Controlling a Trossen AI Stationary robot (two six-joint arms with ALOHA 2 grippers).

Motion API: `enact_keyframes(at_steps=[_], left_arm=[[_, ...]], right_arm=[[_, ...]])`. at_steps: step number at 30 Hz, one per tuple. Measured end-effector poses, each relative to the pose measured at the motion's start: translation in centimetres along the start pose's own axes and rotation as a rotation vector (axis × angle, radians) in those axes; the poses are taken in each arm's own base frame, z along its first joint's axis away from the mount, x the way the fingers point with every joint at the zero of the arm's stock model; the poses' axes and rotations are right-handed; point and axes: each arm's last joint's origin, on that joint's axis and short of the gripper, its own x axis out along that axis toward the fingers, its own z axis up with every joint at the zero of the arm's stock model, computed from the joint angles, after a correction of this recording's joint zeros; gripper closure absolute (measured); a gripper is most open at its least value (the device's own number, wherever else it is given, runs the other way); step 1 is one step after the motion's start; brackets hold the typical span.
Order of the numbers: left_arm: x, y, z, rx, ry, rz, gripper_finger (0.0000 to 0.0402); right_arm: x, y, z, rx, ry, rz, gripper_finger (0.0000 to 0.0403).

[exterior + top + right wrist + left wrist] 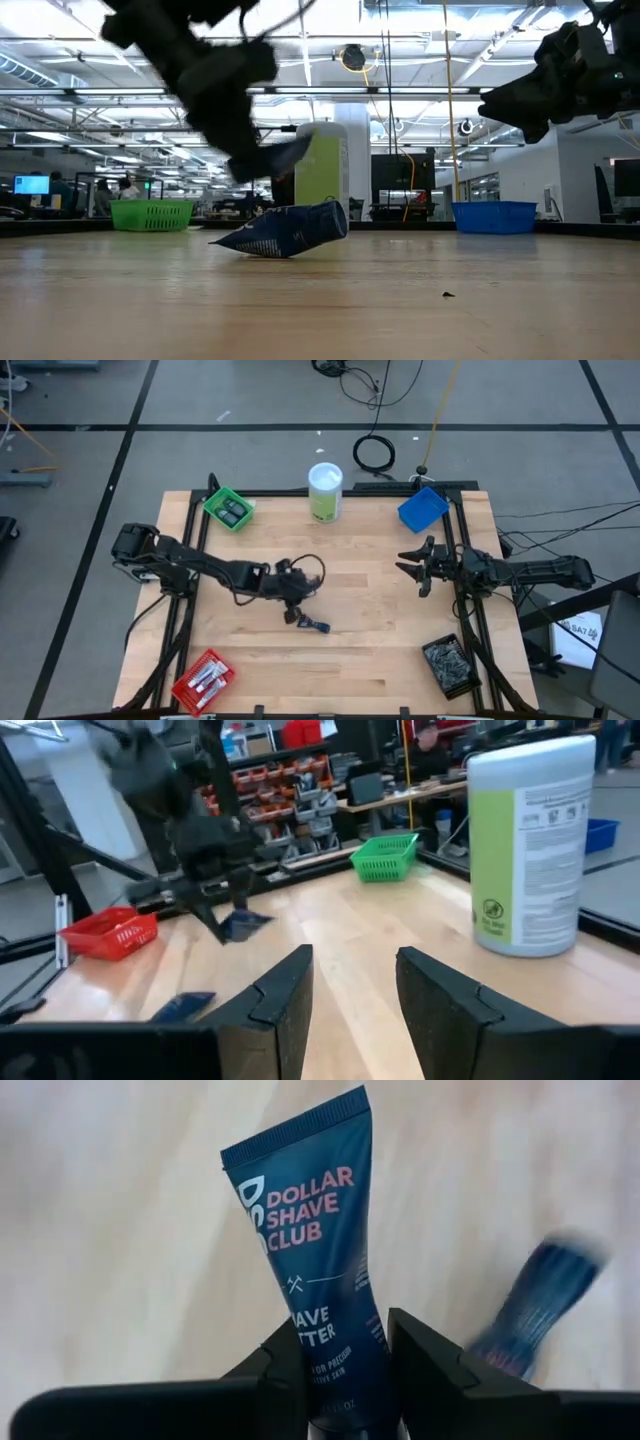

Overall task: Pick & Place Travel size toiletries
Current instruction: Put the left blue shave cream into the blue bin

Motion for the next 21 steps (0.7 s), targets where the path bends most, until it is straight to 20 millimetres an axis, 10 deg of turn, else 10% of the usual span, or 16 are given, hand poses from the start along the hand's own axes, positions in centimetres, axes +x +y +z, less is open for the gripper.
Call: enact_keyframes(at_steps=[11,21], left_arm=[[-1.4,2.5,7.6,0.342,-0.571,-0.304,0.0302],[-2.3,5.2,9.1,0.329,-0.686,-0.567,0.0300]], right_arm=[[0.7,0.4,1.0,0.059,-0.105,0.034,0.0256],[2.6,1.1,1.4,0.015,-0.164,0.093,0.0159]])
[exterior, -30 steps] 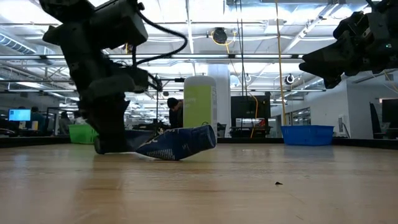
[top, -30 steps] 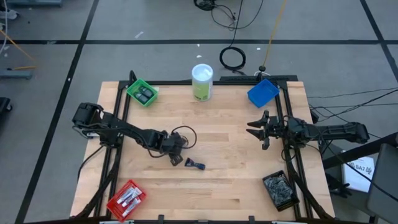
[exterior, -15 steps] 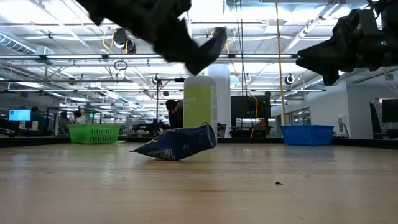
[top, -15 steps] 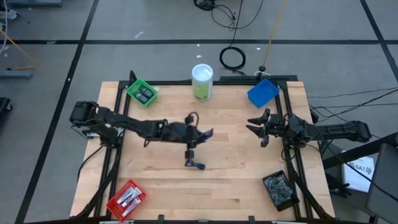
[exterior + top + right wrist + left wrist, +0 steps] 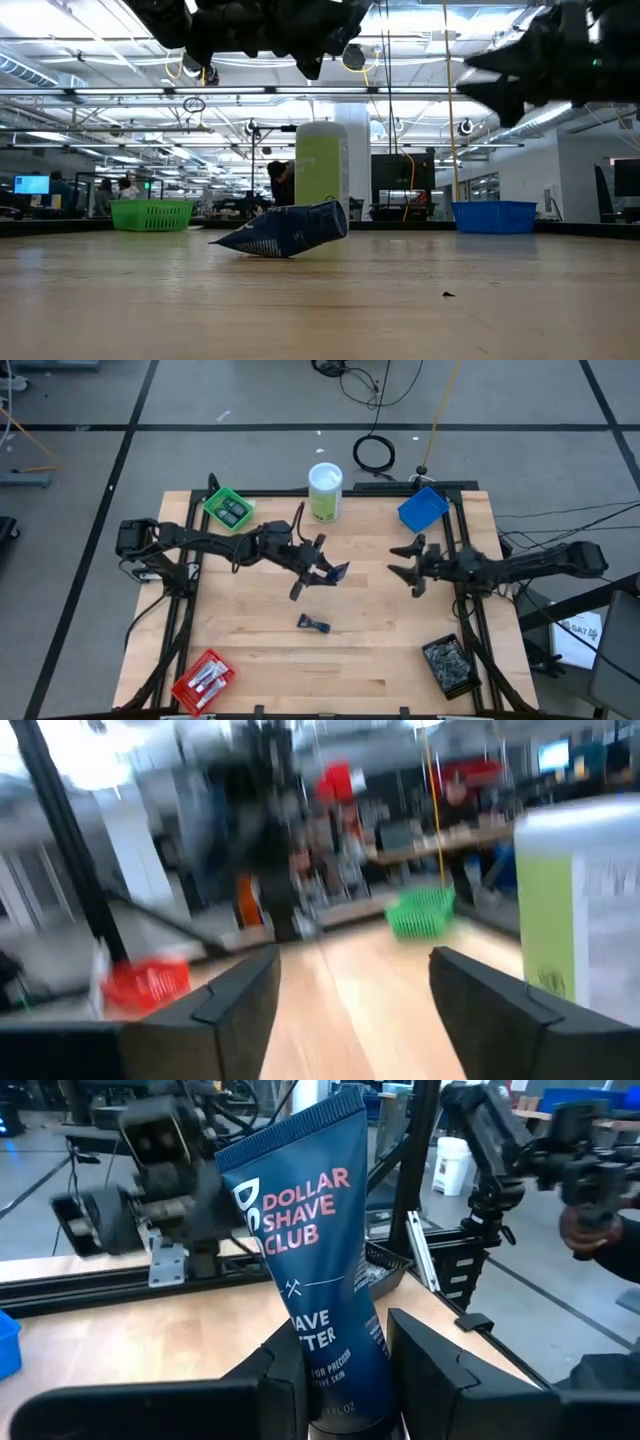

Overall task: Pick & Place Travel size toiletries
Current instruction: Put the left blue shave cream into the blue bin

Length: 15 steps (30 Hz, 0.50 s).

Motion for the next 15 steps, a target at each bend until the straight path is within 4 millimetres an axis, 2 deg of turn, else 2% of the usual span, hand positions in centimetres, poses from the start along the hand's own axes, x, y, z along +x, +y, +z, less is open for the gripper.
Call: enact_keyframes(at_steps=[3,6,15], left_arm=[[0.0,0.0,0.0,-0.002,0.003,0.000,0.0302],[0.1,-0.1,-0.1,-0.010,0.014,-0.003,0.0303],[0.1,0.0,-0.7,-0.036,0.070,0.078,0.0303]], right_arm=[[1.2,0.0,-0.9,-0.040,0.107,-0.020,0.0141],[3.5,0.7,0.5,-0.074,0.063,-0.009,0.0132],[8.8,2.1,1.4,-0.113,0.026,0.134,0.0137]])
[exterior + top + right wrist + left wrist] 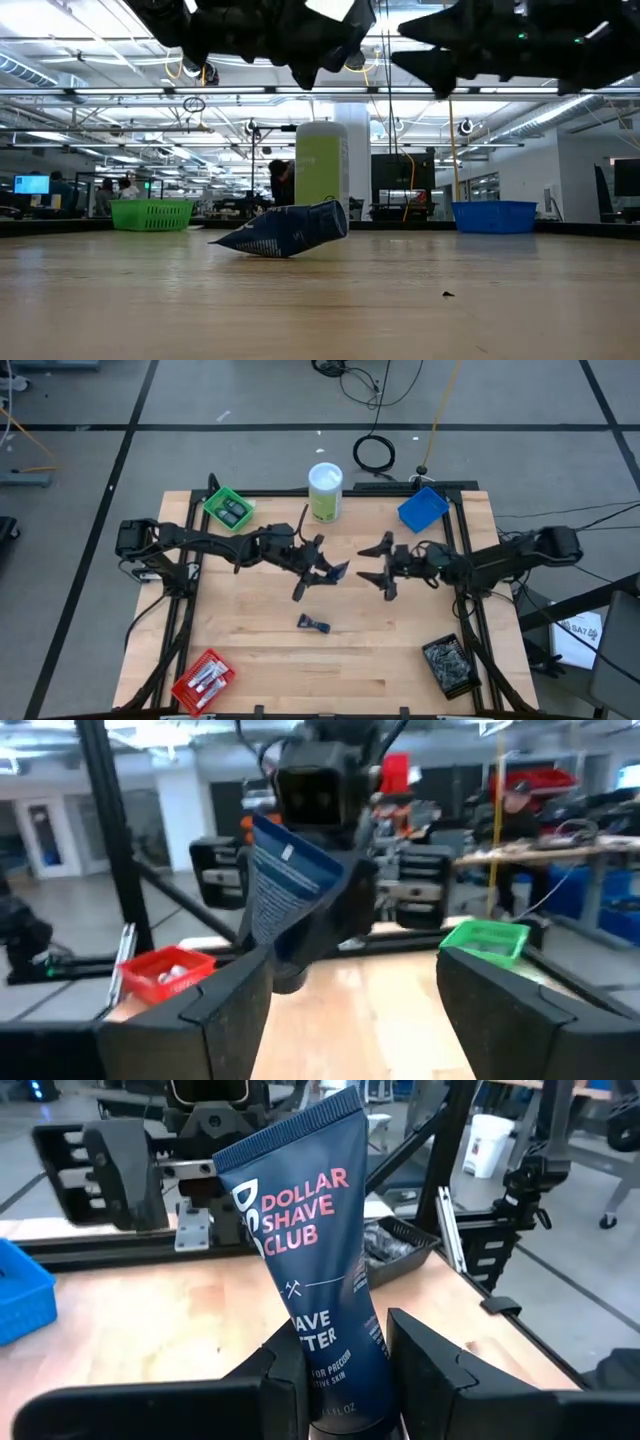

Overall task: Pick & Place Travel size toiletries
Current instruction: Put the left blue shave cream into the blue bin

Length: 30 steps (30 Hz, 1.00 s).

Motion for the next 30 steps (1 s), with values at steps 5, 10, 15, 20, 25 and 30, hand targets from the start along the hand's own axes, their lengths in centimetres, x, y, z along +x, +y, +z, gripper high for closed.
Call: enact_keyframes(at_steps=[5,10,15,20,25,30], left_arm=[[0.0,0.0,-0.3,-0.001,0.034,0.005,0.0304],[0.0,0.0,-0.3,0.025,0.033,0.016,0.0304],[0.0,0.1,-0.6,0.028,0.059,0.056,0.0304],[0.0,0.1,-0.9,0.023,0.095,0.073,0.0304],[0.0,0.1,-1.0,0.023,0.107,0.089,0.0304],[0.0,0.1,-1.0,0.034,0.102,0.089,0.0304]], right_arm=[[2.6,0.3,0.1,0.000,0.002,0.080,0.0133],[4.7,0.3,-0.4,0.012,0.035,0.098,0.0125],[6.4,0.4,-0.4,0.025,0.034,0.101,0.0128],[7.0,0.4,-0.5,0.020,0.035,0.100,0.0155],[7.0,0.4,-0.7,0.009,0.049,0.099,0.0206],[7.0,0.3,-1.1,0.002,0.094,0.094,0.0258]])
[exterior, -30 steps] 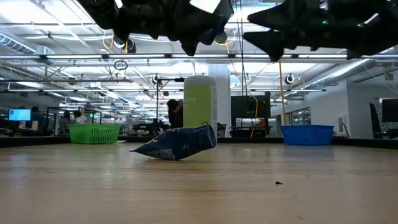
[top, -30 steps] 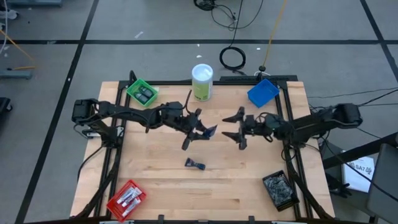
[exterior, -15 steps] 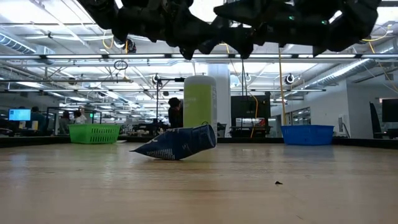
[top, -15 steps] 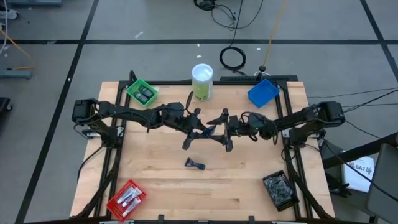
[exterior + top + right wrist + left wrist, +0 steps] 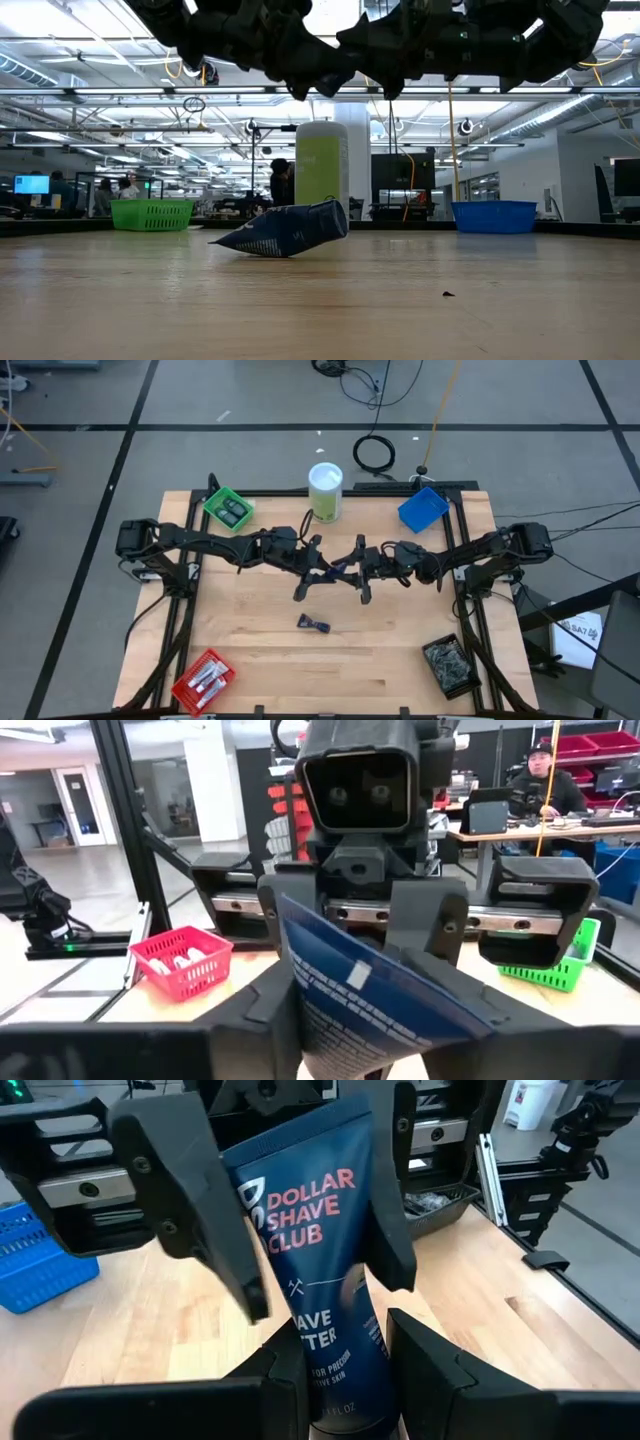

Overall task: Pick & Place Travel size toiletries
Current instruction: Put the left blue shave cream into the blue bin

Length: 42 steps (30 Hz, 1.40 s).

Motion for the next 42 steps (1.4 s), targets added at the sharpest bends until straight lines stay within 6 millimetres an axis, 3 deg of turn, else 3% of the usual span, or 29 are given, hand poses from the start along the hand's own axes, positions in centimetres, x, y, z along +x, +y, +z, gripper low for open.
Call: enact_keyframes(at_steps=[14,17,20,27,31,37,42], left_arm=[[0.0,-0.1,0.1,0.022,-0.014,0.003,0.0304],[0.0,0.0,0.2,-0.064,-0.019,0.027,0.0298],[0.0,0.3,0.3,-0.165,-0.028,0.092,0.0266],[-0.4,0.0,0.6,-0.159,-0.028,0.095,0.0146],[-1.8,-0.7,2.3,-0.126,-0.077,0.074,0.0098],[-3.9,-1.6,3.5,-0.081,-0.038,0.131,0.0069],[-4.0,-1.7,2.4,-0.110,0.080,0.204,0.0067]], right_arm=[[0.0,0.0,-0.1,-0.024,0.016,0.005,0.0297],[0.0,0.0,0.0,-0.025,0.015,0.003,0.0311],[-0.1,0.0,0.0,-0.027,0.020,-0.008,0.0316],[-0.8,-0.3,0.7,-0.012,0.066,-0.013,0.0318],[-2.1,-0.6,1.9,-0.009,0.118,-0.044,0.0318],[-4.7,-1.5,4.2,-0.012,0.170,-0.160,0.0319],[-7.1,-2.5,5.1,-0.032,0.238,-0.355,0.0319]])
